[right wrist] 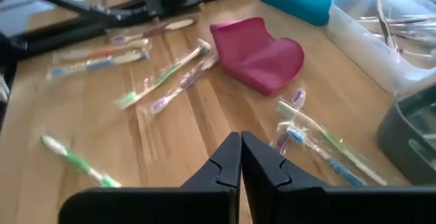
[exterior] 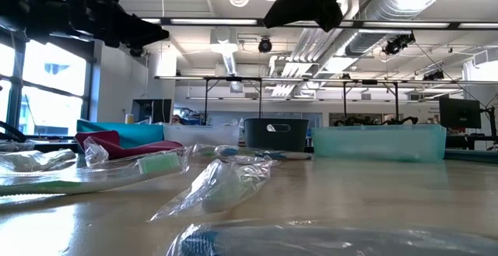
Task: Pick & Place Toothbrushes
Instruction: Put the violet toothbrush into the white bin
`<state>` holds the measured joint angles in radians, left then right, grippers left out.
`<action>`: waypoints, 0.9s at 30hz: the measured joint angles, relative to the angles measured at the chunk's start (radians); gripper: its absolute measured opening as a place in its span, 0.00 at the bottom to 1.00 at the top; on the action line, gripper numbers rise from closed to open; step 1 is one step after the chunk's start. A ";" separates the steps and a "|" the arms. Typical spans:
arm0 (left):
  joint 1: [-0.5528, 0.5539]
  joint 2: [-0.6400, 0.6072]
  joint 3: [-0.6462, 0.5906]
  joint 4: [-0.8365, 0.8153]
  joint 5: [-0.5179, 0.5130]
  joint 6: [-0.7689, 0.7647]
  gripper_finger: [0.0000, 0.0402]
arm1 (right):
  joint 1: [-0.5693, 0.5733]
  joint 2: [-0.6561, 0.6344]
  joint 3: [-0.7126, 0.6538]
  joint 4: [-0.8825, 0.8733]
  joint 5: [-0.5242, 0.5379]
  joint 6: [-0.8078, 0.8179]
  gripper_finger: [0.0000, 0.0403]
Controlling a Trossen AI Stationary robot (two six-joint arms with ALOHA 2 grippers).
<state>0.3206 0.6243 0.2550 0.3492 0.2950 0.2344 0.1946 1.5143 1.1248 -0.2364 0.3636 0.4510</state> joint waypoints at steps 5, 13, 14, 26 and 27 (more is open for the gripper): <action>0.000 0.000 0.000 0.000 -0.002 0.000 0.40 | -0.001 0.000 0.000 0.018 0.003 0.048 0.01; 0.000 0.000 0.000 0.000 -0.002 0.000 0.40 | -0.001 0.000 0.000 0.129 0.000 0.026 0.01; 0.000 0.000 0.000 0.000 -0.002 0.000 0.40 | -0.004 0.000 0.000 0.145 0.000 0.000 0.01; 0.000 0.000 0.000 0.000 -0.001 0.000 0.40 | -0.120 0.041 0.000 0.177 -0.072 0.032 0.01; 0.000 0.000 0.000 0.000 -0.001 0.000 0.40 | -0.129 0.054 0.000 0.177 -0.090 0.033 0.01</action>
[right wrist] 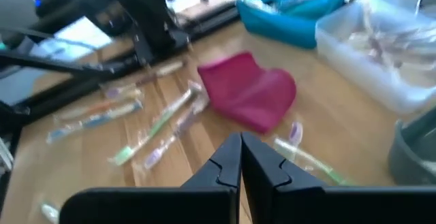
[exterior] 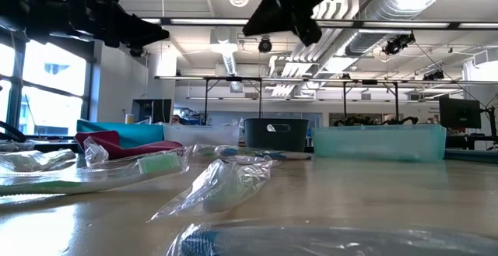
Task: Pick & Place Toothbrushes
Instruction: Put the violet toothbrush into the white bin
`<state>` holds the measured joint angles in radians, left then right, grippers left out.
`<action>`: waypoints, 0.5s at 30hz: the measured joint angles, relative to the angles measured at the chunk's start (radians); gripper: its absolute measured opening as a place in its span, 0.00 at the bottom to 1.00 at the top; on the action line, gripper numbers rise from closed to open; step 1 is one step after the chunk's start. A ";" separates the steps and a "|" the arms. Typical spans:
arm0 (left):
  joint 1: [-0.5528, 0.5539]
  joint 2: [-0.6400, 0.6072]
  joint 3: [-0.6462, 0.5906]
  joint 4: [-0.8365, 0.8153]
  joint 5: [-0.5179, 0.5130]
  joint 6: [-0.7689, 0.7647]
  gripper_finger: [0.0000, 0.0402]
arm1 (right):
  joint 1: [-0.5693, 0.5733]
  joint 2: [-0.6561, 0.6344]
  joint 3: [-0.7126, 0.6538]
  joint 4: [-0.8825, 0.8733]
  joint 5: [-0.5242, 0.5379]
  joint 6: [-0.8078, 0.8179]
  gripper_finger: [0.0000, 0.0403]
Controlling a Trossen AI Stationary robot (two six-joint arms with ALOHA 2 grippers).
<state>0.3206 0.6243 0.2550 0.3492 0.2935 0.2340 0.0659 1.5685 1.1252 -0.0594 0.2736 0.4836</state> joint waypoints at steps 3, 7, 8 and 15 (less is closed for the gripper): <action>0.000 0.000 0.000 0.000 0.000 0.000 0.40 | -0.022 0.041 0.000 -0.003 -0.038 0.001 0.01; 0.000 0.000 0.000 0.000 0.000 0.000 0.40 | -0.039 0.081 0.000 -0.006 -0.046 -0.040 0.00; 0.000 0.000 0.000 0.000 0.000 0.000 0.40 | -0.043 0.088 0.000 -0.006 -0.044 -0.053 0.00; 0.000 0.000 0.000 0.000 0.000 0.000 0.40 | -0.057 0.138 0.000 -0.009 0.019 -0.090 0.03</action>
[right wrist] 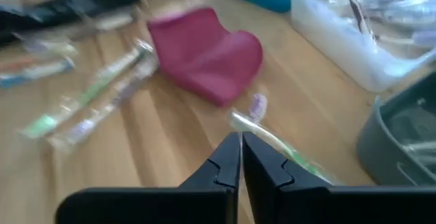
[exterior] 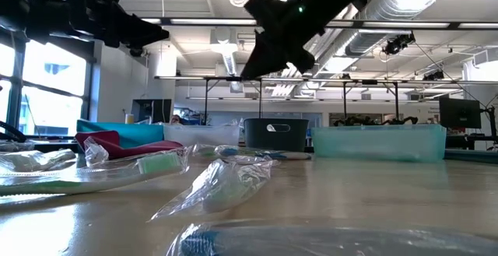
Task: Pick & Place Toothbrushes
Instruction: Put the violet toothbrush into the white bin
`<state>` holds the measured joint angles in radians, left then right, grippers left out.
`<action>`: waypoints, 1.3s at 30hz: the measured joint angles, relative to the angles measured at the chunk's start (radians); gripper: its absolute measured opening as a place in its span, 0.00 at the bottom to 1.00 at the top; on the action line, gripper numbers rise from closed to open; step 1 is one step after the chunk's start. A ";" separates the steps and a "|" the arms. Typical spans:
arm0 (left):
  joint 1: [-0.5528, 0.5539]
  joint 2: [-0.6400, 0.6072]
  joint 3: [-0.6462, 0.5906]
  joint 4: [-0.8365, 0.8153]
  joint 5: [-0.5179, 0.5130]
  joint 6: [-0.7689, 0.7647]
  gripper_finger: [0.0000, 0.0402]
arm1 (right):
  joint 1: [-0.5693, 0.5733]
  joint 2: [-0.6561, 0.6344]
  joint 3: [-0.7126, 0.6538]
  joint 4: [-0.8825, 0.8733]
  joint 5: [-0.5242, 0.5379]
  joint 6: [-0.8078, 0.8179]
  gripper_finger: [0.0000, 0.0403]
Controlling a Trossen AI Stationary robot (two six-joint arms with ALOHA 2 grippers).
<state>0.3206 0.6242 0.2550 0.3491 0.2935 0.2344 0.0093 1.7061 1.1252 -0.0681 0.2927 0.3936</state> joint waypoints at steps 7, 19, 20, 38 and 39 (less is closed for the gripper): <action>0.000 0.000 0.000 0.000 -0.022 0.000 0.40 | 0.002 0.074 0.000 -0.009 0.004 -0.013 0.22; 0.000 0.000 0.000 0.000 -0.076 0.000 0.40 | 0.010 0.184 0.000 0.004 -0.093 0.055 0.45; 0.000 0.000 0.000 0.000 -0.076 0.000 0.40 | 0.011 0.195 0.000 0.004 -0.092 0.055 0.45; 0.000 0.000 0.000 0.000 -0.079 0.000 0.40 | 0.017 0.261 0.000 0.030 -0.039 0.047 0.45; 0.000 0.000 0.000 0.000 -0.079 0.000 0.40 | 0.017 0.265 0.000 0.038 -0.040 0.047 0.45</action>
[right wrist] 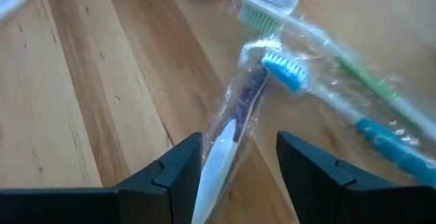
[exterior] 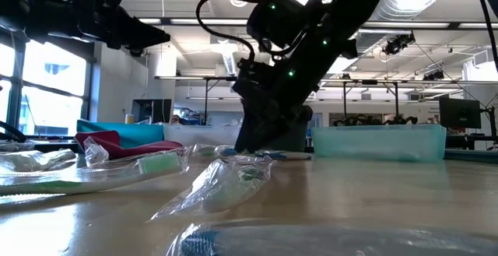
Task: Pick & Place Toothbrushes
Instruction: Put the violet toothbrush into the white bin
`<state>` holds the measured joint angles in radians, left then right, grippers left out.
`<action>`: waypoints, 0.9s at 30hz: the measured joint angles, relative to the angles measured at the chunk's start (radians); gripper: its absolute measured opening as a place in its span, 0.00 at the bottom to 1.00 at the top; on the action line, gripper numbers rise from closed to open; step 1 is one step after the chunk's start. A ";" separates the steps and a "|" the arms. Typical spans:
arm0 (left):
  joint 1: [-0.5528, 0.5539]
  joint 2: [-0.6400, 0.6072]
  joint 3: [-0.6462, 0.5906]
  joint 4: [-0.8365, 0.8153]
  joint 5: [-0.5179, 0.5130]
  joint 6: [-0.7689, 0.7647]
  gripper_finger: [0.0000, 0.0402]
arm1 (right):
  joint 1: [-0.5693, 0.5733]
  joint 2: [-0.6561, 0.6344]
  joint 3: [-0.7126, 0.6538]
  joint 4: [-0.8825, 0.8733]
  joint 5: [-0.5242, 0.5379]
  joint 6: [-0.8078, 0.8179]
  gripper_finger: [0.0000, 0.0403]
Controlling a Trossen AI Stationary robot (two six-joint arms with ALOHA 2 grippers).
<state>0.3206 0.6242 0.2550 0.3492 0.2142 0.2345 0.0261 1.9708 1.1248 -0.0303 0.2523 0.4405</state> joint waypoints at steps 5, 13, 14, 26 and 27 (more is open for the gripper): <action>0.000 0.000 0.000 -0.001 0.000 0.000 0.40 | 0.000 0.034 0.001 0.025 -0.014 0.001 0.45; 0.000 0.000 0.000 -0.001 0.001 0.000 0.40 | 0.001 0.062 0.002 0.046 -0.008 0.001 0.44; 0.000 0.000 0.000 -0.001 0.001 0.000 0.40 | 0.001 0.062 0.002 0.046 -0.006 0.001 0.44; 0.000 0.000 0.000 -0.001 0.003 0.000 0.40 | -0.001 0.063 0.002 0.034 -0.007 0.004 0.17; 0.000 0.000 0.000 -0.001 0.003 0.000 0.40 | -0.001 0.063 0.001 0.034 -0.007 0.005 0.14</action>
<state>0.3206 0.6241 0.2546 0.3483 0.2173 0.2348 0.0250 2.0338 1.1259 0.0041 0.2453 0.4453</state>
